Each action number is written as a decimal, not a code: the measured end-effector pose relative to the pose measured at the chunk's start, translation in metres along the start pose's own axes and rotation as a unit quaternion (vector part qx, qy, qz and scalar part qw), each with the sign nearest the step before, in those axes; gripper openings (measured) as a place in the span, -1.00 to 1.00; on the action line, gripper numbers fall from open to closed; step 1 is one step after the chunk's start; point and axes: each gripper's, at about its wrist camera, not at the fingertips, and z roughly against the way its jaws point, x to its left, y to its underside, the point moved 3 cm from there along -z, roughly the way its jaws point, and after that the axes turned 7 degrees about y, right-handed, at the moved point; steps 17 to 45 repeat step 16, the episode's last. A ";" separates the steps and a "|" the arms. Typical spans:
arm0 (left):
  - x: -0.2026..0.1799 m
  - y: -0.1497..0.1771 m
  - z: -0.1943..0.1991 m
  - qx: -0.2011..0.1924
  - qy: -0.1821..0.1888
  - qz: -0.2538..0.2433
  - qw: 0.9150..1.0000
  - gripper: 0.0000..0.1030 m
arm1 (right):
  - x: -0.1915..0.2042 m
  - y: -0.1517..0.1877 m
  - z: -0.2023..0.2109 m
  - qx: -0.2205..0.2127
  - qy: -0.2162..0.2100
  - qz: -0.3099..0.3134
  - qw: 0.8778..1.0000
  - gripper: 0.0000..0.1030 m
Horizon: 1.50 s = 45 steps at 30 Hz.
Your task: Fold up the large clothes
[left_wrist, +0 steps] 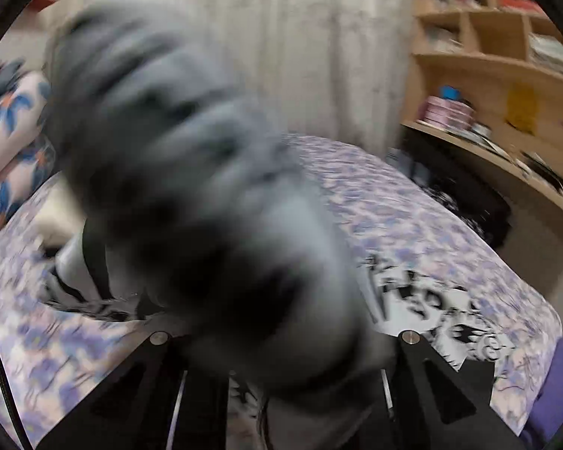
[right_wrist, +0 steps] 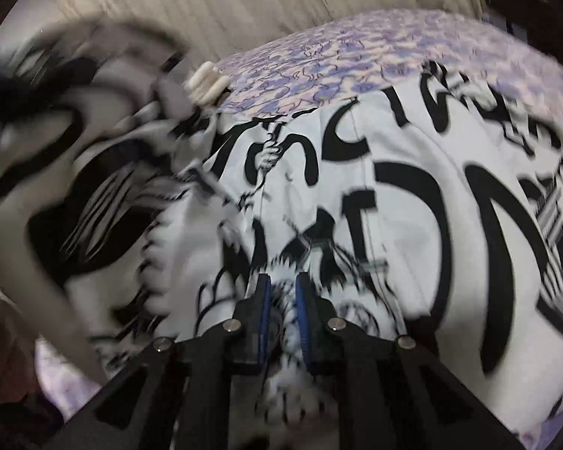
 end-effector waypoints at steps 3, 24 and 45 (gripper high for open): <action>-0.050 -0.007 -0.015 -0.001 0.023 -0.042 0.999 -0.74 | -0.029 0.005 0.047 -0.032 0.002 -0.031 0.999 -0.75; -0.193 0.107 -0.148 0.163 0.018 -0.226 0.960 -0.59 | -0.209 0.027 0.154 -0.079 0.233 -0.203 0.948 -0.74; -0.193 0.107 -0.148 0.163 0.018 -0.226 0.960 -0.59 | -0.209 0.027 0.154 -0.079 0.233 -0.203 0.948 -0.74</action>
